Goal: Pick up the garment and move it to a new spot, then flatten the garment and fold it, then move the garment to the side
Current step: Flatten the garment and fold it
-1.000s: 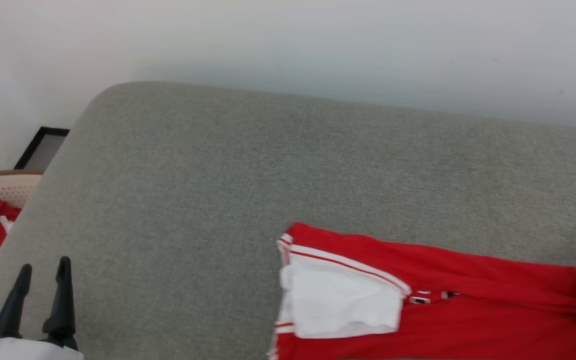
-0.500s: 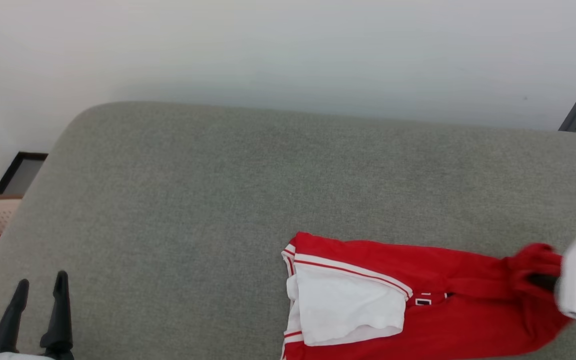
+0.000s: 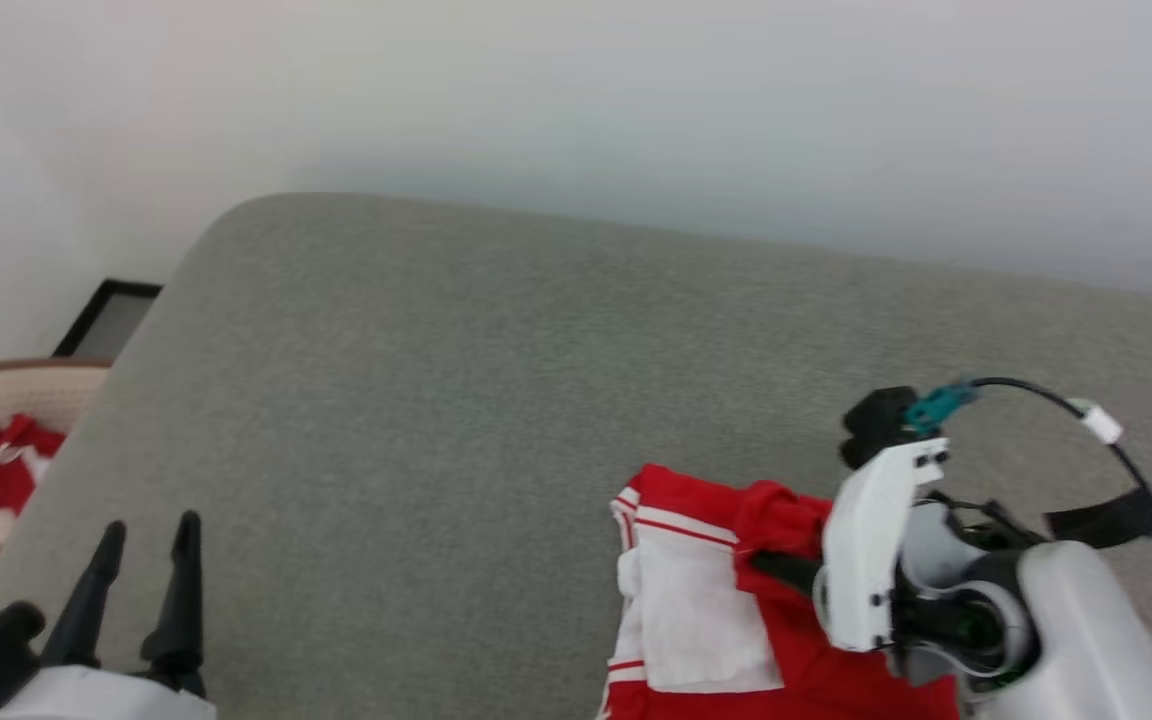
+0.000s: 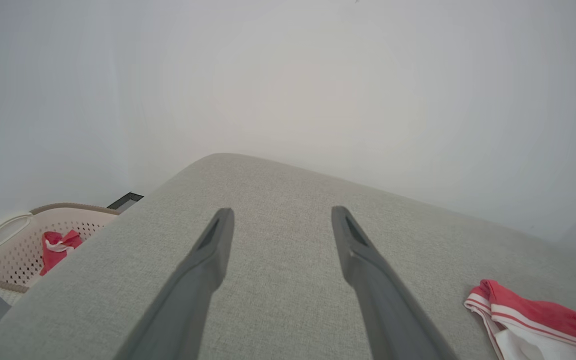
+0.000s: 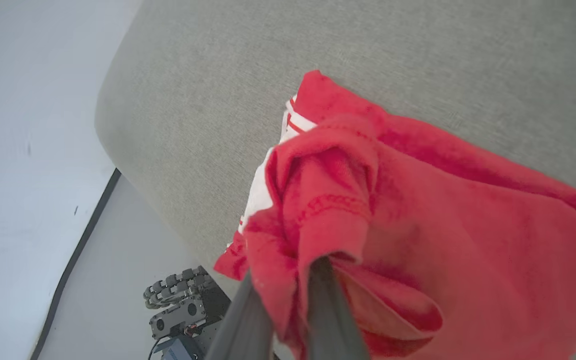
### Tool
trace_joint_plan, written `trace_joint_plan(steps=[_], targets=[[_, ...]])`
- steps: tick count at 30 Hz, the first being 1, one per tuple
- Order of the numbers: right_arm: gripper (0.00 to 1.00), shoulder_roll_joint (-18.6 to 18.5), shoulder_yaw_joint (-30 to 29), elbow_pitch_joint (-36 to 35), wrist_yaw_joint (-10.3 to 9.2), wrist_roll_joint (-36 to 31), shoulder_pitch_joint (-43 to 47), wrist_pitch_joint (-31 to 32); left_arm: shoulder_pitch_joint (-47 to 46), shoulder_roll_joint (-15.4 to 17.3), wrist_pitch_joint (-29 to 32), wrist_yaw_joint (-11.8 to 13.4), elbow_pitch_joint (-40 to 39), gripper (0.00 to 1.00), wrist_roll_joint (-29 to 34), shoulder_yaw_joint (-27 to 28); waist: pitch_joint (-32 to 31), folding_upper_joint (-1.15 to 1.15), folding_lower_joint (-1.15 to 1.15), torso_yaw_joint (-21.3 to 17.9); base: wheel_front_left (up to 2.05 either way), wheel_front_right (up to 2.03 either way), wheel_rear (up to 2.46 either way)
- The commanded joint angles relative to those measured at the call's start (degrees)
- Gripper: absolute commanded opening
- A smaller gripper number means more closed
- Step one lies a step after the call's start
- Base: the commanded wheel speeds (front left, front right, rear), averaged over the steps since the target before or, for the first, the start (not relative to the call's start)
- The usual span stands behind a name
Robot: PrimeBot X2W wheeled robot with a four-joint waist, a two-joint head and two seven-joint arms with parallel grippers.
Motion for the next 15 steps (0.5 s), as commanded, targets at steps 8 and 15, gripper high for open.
trace_joint_plan(steps=[8, 15], targets=[[0.00, 2.45, 4.25, 11.86, -0.08, -3.65, -4.12, -7.11, -3.65, -0.87, 0.19, -1.14, 2.05, 1.00, 0.72, -1.82, 1.63, 0.00, 0.00, 6.52, 0.00, 0.00, 0.00], [1.00, 2.91, 6.68, 19.33, -0.08, -2.71, -7.16, -10.61, -4.26, -1.44, -0.24, -1.22, 3.32, 1.00, 0.57, -1.92, 1.53, 0.00, 0.00, 6.36, 0.00, 0.00, 0.00]])
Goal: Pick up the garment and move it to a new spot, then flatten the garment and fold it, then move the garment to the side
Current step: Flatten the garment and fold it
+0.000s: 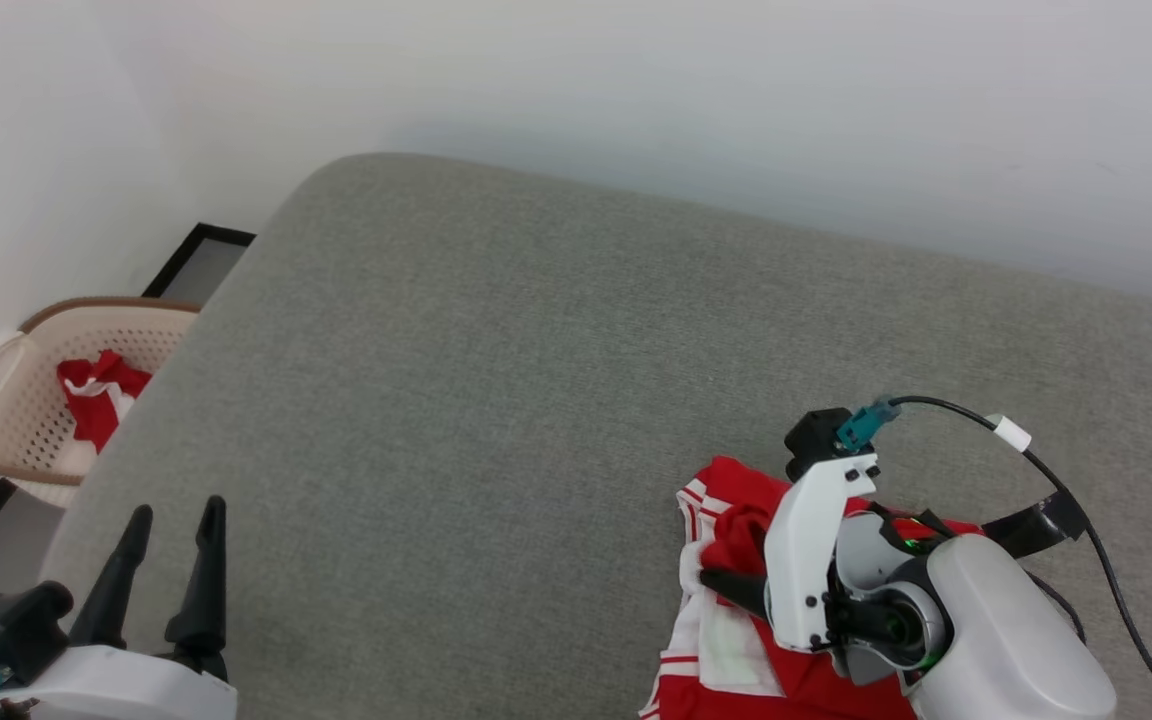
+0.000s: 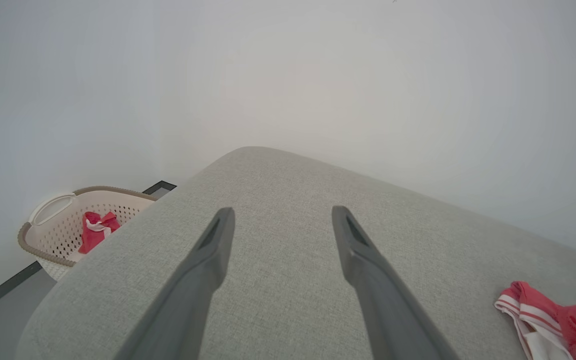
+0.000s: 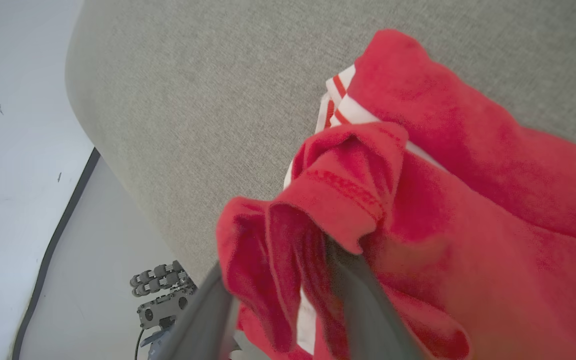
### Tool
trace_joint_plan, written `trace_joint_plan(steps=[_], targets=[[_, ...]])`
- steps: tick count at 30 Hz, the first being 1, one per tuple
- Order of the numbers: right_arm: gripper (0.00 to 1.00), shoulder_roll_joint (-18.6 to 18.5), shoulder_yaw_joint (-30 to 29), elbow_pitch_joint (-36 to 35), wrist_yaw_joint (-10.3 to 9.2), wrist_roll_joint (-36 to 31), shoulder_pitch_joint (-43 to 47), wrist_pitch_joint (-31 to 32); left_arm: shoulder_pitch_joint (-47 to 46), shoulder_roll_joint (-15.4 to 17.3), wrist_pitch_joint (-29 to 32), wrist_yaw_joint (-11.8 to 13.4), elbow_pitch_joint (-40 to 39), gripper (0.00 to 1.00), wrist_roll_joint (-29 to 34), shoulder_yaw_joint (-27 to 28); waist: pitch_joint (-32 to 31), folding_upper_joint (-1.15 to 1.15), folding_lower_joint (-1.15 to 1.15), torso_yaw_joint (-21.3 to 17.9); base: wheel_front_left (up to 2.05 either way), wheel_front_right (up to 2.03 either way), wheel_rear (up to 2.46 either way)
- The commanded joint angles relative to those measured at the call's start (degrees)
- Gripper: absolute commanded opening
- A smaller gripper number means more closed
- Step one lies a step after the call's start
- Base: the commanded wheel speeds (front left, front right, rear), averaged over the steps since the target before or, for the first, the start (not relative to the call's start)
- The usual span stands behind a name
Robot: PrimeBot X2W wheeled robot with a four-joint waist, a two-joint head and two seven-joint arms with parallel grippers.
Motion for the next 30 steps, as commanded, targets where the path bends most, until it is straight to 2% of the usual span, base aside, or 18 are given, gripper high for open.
trace_joint_plan(steps=[1, 7, 17, 25, 30], targets=[[1.00, -0.02, 0.44, 0.21, -0.08, 0.93, -0.99, -0.46, -0.43, 0.01, -0.31, -0.01, 0.18, 1.00, 0.10, 0.16, -0.26, 0.00, 0.00, -0.76, 0.00, 0.00, 0.00], [1.00, -1.96, 1.91, -2.75, -0.09, 3.56, -1.75, -0.61, 0.79, 0.47, -0.44, 0.09, 0.11, 1.00, -0.28, 0.99, -1.09, 0.00, 0.00, -3.54, 0.00, 0.00, 0.00], [1.00, -10.01, -1.82, -14.07, -0.08, 6.33, 2.13, -5.69, 3.90, 1.49, -0.70, 1.08, -1.53, 1.00, -0.31, 2.76, -2.74, 0.00, 0.00, -11.15, 0.00, 0.00, 0.00], [1.00, -15.67, -7.06, -18.72, -0.09, 4.88, 7.47, -17.01, 5.53, 2.42, -0.69, 1.49, -2.47, 1.00, 0.56, 3.08, -3.21, 0.00, 0.00, -16.12, 0.00, 0.00, 0.00], [1.00, -18.84, -7.72, -19.58, -0.08, 2.80, 10.40, -25.87, 6.54, 2.55, -0.81, 1.64, -2.31, 1.00, 0.70, 3.41, -3.75, 0.00, 0.00, -18.71, 0.00, 0.00, 0.00]])
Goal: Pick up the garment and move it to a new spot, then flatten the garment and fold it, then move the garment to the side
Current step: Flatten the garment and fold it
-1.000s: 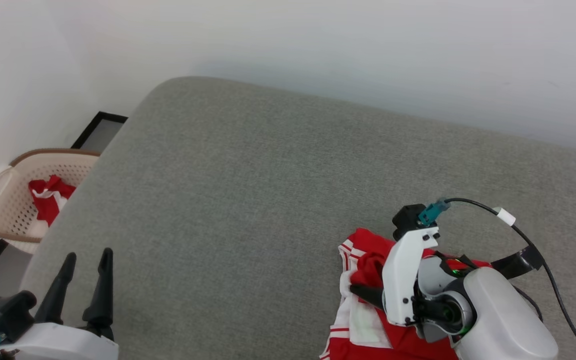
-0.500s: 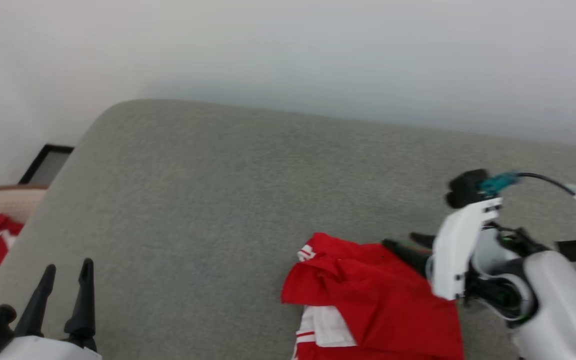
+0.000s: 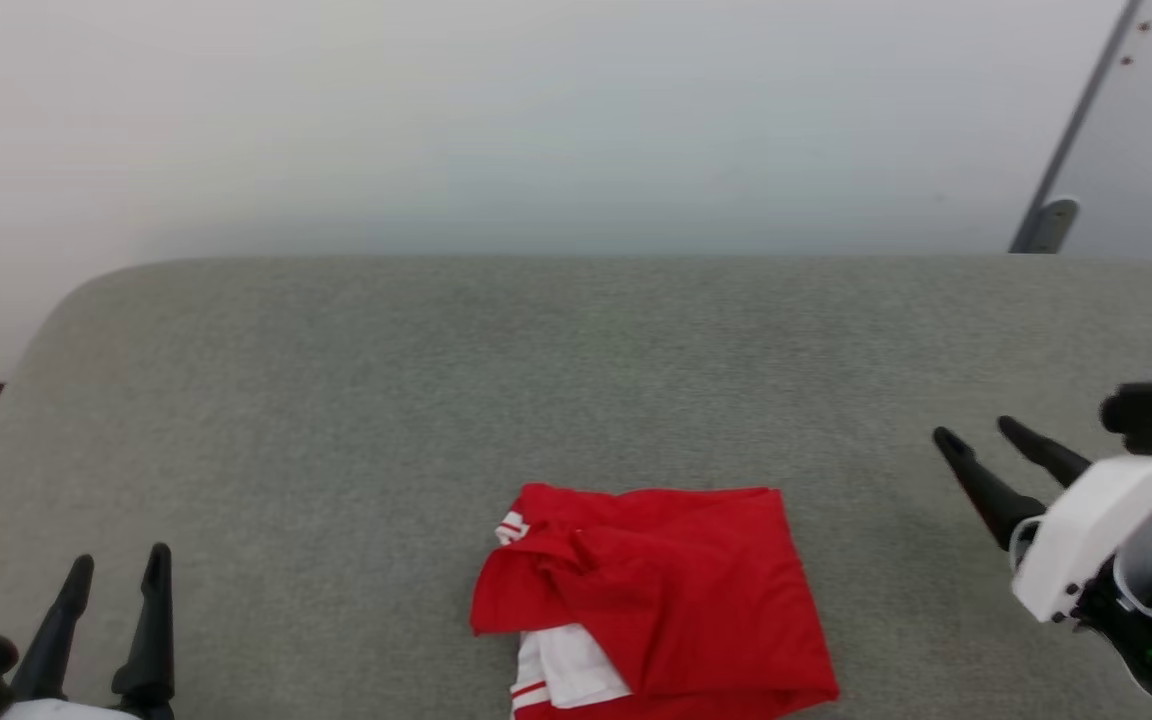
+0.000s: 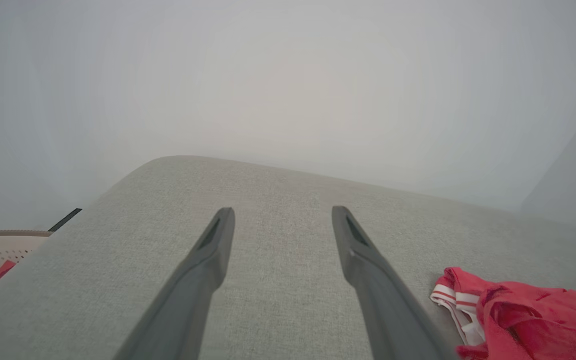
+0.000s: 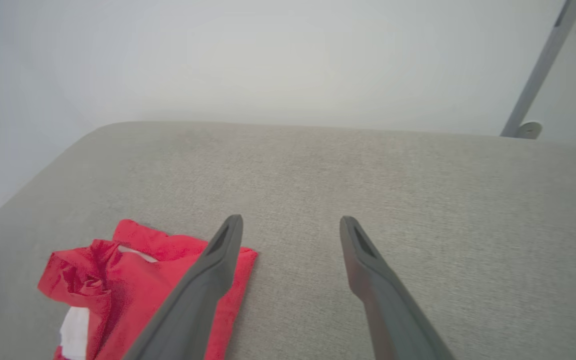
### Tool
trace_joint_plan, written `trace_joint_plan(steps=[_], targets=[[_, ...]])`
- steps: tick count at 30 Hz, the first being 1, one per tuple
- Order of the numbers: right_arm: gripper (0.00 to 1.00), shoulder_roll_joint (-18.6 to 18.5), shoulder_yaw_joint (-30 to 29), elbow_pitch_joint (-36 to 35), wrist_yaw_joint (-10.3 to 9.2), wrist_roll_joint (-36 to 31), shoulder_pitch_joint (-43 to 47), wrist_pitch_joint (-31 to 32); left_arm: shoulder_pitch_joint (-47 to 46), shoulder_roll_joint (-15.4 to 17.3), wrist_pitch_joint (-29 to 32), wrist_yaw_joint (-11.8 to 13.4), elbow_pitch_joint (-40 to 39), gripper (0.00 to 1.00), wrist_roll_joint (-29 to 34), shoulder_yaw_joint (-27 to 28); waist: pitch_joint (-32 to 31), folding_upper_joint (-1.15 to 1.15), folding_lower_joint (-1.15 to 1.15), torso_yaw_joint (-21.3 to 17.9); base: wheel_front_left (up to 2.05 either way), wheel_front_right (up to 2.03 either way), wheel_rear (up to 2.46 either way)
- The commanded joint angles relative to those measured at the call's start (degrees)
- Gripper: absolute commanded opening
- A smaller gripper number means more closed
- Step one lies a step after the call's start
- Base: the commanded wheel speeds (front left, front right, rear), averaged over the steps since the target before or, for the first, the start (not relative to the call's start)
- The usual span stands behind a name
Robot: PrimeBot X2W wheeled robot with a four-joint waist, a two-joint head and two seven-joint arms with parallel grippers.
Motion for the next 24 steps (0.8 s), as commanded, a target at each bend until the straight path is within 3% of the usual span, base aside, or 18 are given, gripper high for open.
trace_joint_plan(steps=[1, 12, 24], targets=[[1.00, -0.39, -0.02, -0.09, -0.08, -0.58, 0.85, -1.51, 0.57, 0.04, -0.14, 0.08, 0.00, 1.00, 0.33, 0.13, -0.69, 0.00, 0.00, -1.88, 0.00, 0.00, 0.00], [1.00, -3.56, 0.37, 3.14, -0.09, -3.06, 5.77, -18.64, 2.14, -0.23, -0.42, -0.80, 1.18, 1.00, 0.31, 1.43, -1.90, 0.00, 0.00, -4.19, 0.00, 0.00, 0.00], [1.00, -3.28, 0.42, 8.19, -0.09, -2.29, 9.29, -26.19, 2.28, -0.69, -0.57, -1.91, 2.65, 1.00, 0.63, 1.83, -2.28, 0.00, 0.00, -4.73, 0.00, 0.00, 0.00]])
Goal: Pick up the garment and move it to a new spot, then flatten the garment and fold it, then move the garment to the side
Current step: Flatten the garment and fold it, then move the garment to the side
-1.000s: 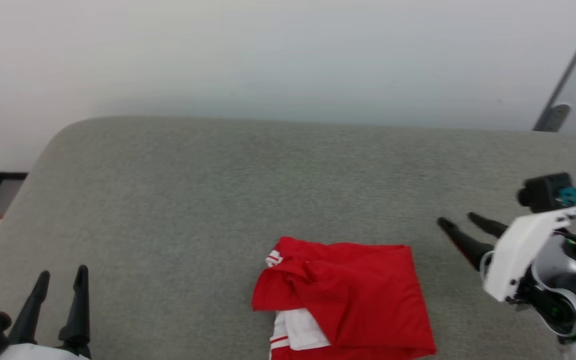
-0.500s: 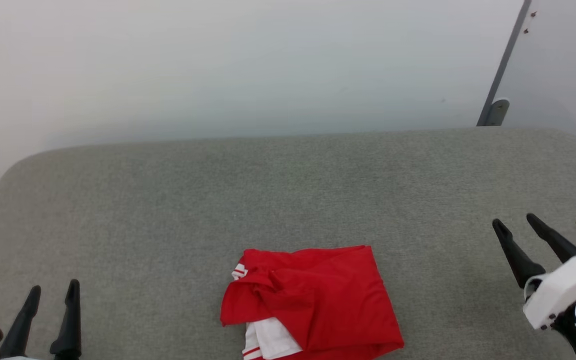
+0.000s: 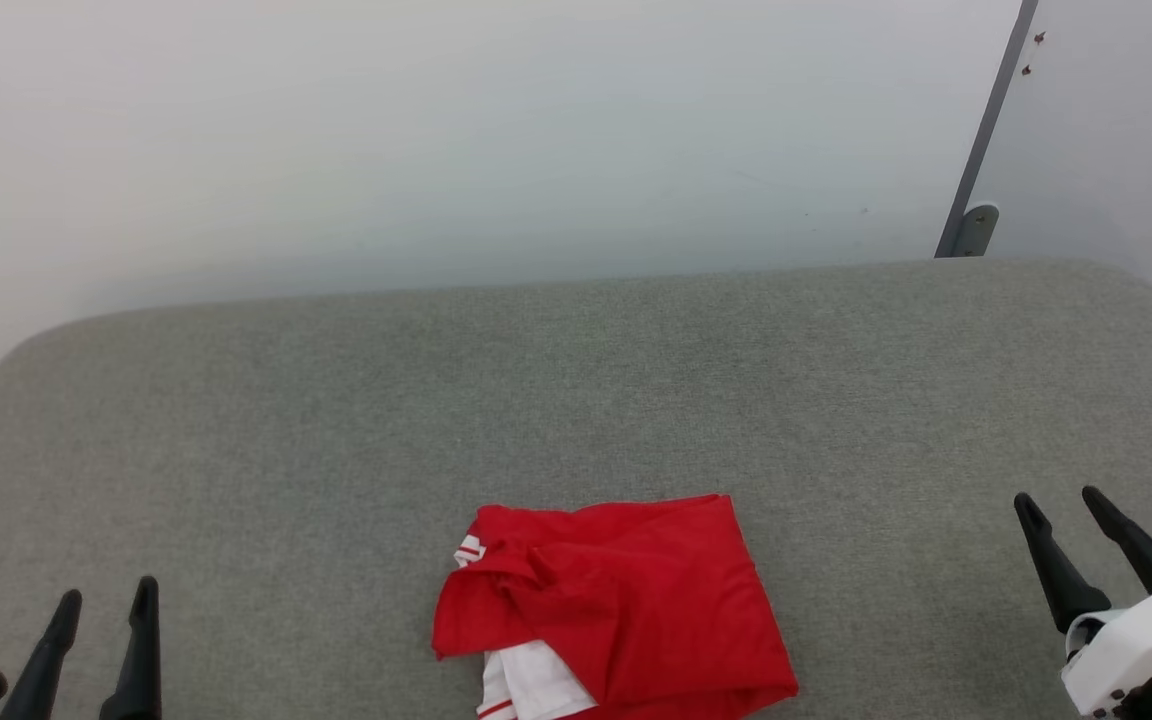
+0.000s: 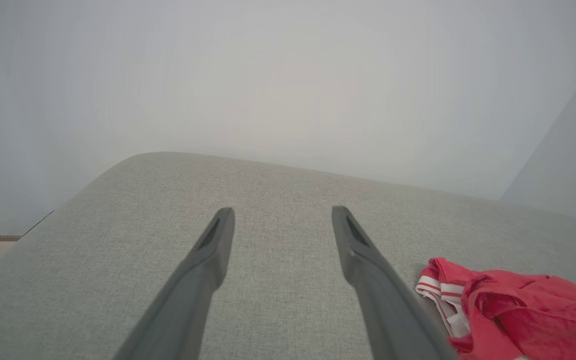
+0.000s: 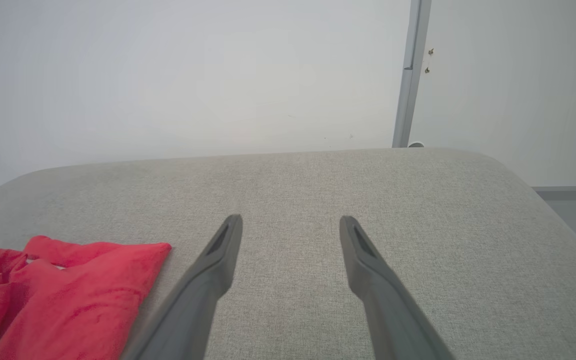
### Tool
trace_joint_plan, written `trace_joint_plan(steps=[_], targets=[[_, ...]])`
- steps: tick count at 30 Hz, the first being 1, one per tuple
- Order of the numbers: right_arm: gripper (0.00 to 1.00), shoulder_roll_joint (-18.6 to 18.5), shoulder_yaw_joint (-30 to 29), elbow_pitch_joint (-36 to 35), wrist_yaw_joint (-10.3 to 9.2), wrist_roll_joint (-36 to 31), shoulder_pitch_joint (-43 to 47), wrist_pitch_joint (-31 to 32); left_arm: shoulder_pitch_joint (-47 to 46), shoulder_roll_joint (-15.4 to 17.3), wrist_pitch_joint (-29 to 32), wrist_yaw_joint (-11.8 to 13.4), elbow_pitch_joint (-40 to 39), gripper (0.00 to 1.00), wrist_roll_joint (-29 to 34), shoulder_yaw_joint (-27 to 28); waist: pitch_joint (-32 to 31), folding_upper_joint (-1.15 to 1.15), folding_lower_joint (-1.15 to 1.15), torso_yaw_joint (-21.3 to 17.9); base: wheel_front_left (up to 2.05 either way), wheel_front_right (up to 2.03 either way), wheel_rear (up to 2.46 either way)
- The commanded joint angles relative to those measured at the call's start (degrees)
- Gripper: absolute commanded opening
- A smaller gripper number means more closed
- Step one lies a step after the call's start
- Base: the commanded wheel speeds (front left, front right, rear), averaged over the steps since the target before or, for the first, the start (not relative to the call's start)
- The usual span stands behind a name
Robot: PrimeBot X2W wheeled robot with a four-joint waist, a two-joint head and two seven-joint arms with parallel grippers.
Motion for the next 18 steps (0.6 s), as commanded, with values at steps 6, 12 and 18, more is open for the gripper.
trace_joint_plan(steps=[6, 12, 18], targets=[[1.00, 0.45, 0.52, 0.92, -0.09, 0.23, 0.85, -1.24, -0.09, -0.14, -0.26, -0.53, 0.38, 1.00, 0.25, -0.27, -0.15, 0.00, 0.00, -0.15, 0.00, 0.00, 0.00], [1.00, 0.64, 0.57, 0.80, -0.09, -0.09, 1.04, -0.88, -0.44, -0.30, -0.27, -0.45, 0.47, 1.00, 0.54, -0.67, -0.23, 0.00, 0.00, 0.08, 0.00, 0.00, 0.00], [1.00, 1.22, 1.20, 0.63, -0.09, 0.71, 0.80, 0.82, -0.79, 0.00, 0.27, -0.32, 0.27, 1.00, 0.22, -0.94, -0.17, 0.00, 0.00, 1.26, 0.00, 0.00, 0.00]])
